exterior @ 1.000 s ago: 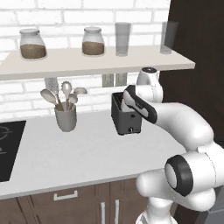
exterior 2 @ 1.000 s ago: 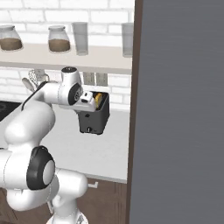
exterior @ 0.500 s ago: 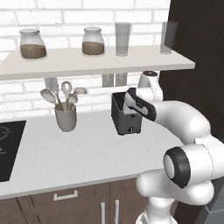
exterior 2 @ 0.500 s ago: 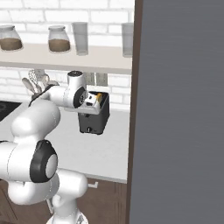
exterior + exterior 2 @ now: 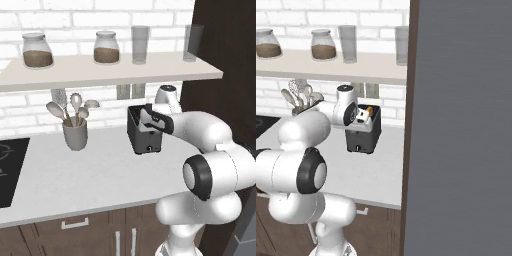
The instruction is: Start the toaster. Once the lever pops up, take the bread to the plate on the dining counter.
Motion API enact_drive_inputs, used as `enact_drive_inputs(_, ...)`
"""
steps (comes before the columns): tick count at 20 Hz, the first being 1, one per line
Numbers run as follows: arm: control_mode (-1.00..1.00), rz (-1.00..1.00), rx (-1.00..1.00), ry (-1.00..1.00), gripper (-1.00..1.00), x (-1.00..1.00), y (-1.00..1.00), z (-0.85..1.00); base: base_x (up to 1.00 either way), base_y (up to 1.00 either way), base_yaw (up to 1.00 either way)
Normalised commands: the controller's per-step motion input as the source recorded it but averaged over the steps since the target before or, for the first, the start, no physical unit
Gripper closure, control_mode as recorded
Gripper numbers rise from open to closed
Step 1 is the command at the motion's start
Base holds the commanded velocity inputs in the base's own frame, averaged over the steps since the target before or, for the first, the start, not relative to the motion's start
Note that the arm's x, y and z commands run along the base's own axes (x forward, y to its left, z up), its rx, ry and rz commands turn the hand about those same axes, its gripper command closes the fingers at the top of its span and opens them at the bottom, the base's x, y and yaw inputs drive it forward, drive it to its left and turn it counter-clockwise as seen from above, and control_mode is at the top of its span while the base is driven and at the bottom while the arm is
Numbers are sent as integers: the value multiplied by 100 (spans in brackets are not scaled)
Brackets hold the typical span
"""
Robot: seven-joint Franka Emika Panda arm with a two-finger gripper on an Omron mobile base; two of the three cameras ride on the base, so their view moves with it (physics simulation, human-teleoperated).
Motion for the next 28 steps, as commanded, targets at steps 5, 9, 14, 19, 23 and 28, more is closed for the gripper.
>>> enact_drive_inputs(5, -100, 0, 0, 0, 100, 20, 0, 0, 0, 0, 0)
enact_drive_inputs(9, -100, 0, 2, 0, 100, 12, 0, 0, 0, 0, 0)
enact_drive_inputs(14, -100, 0, 4, 0, 100, 15, 1, 0, 0, 0, 0)
enact_drive_inputs(19, -100, 0, 3, 0, 100, 16, 0, -7, 0, 0, 0)
enact_drive_inputs(23, -100, 0, 1, 0, 100, 21, 2, -18, 0, 0, 0)
enact_drive_inputs(28, -100, 0, 0, 0, 100, 14, 6, -27, 0, 0, 0)
